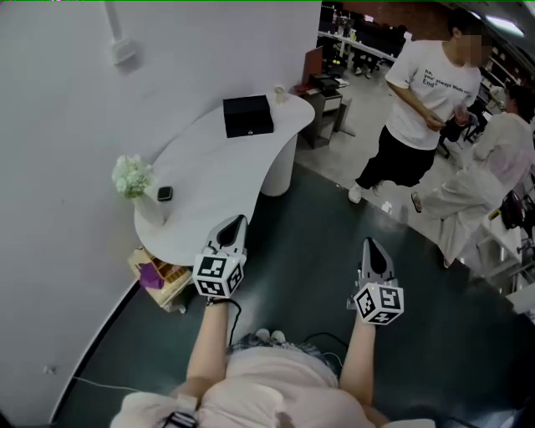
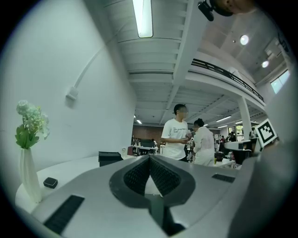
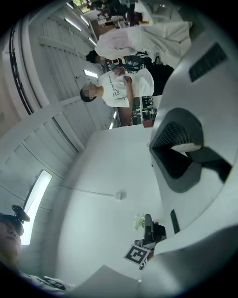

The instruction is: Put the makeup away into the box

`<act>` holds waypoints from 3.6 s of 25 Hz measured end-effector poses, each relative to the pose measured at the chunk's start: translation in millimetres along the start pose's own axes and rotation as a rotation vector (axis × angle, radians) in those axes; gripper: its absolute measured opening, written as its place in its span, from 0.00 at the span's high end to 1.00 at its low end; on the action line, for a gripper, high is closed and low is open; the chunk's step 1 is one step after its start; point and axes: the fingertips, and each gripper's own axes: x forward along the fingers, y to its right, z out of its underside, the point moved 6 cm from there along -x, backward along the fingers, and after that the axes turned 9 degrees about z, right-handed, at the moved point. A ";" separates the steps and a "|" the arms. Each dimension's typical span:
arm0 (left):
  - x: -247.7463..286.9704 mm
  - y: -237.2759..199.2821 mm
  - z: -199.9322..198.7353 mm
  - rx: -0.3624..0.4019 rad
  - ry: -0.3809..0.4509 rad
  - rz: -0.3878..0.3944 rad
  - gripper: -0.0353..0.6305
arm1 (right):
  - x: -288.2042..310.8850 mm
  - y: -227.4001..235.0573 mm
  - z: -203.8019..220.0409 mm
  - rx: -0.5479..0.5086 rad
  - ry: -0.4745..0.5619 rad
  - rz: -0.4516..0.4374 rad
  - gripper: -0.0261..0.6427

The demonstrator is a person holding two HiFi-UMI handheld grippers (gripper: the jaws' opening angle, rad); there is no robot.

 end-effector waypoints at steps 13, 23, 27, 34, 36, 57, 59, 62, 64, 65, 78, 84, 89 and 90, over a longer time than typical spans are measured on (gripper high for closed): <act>-6.5 -6.2 10.2 -0.019 -0.017 -0.030 0.91 | 2.1 -5.3 6.9 0.040 -0.001 0.028 0.94; -6.4 -6.4 20.9 -0.079 -0.012 0.009 0.90 | -0.6 -7.1 15.3 0.035 -0.040 0.015 0.94; -4.6 -3.0 16.4 -0.072 -0.013 0.055 0.73 | -1.9 -6.4 15.7 0.038 -0.046 0.013 0.94; -10.0 -11.4 12.3 -0.139 0.125 0.075 0.41 | 3.2 -10.2 20.8 0.051 -0.058 0.006 0.94; -10.1 -14.1 10.7 -0.176 0.153 0.084 0.39 | 5.1 -9.8 21.0 0.058 -0.060 0.006 0.94; 27.9 -64.0 9.9 -0.123 0.107 0.112 0.37 | 51.5 -33.1 32.5 0.090 -0.053 0.033 0.94; 33.1 -68.5 11.0 -0.128 0.101 0.116 0.37 | 58.3 -32.3 33.2 0.095 -0.056 0.039 0.94; 48.4 -80.0 11.8 -0.126 0.093 0.119 0.37 | 79.1 -33.9 32.7 0.099 -0.053 0.034 0.94; 65.6 -91.7 15.1 -0.132 0.088 0.117 0.37 | 100.3 -35.1 35.0 0.091 -0.059 0.025 0.94; 73.9 -97.3 17.3 -0.137 0.088 0.114 0.37 | 111.0 -34.6 36.7 0.087 -0.063 0.021 0.94; 176.1 -171.6 22.4 -0.104 0.079 -0.055 0.37 | 298.0 -0.2 33.5 0.138 0.035 -0.067 0.94; 251.3 -230.2 10.1 -0.104 0.088 -0.220 0.37 | 459.4 -27.1 11.6 0.088 0.008 -0.334 0.94; 280.7 -274.4 4.0 -0.120 0.094 -0.383 0.37 | 566.6 -66.0 11.5 0.066 -0.047 -0.528 0.94; 282.2 -282.5 3.8 -0.127 0.099 -0.417 0.37 | 582.7 -76.8 12.9 0.063 -0.059 -0.571 0.94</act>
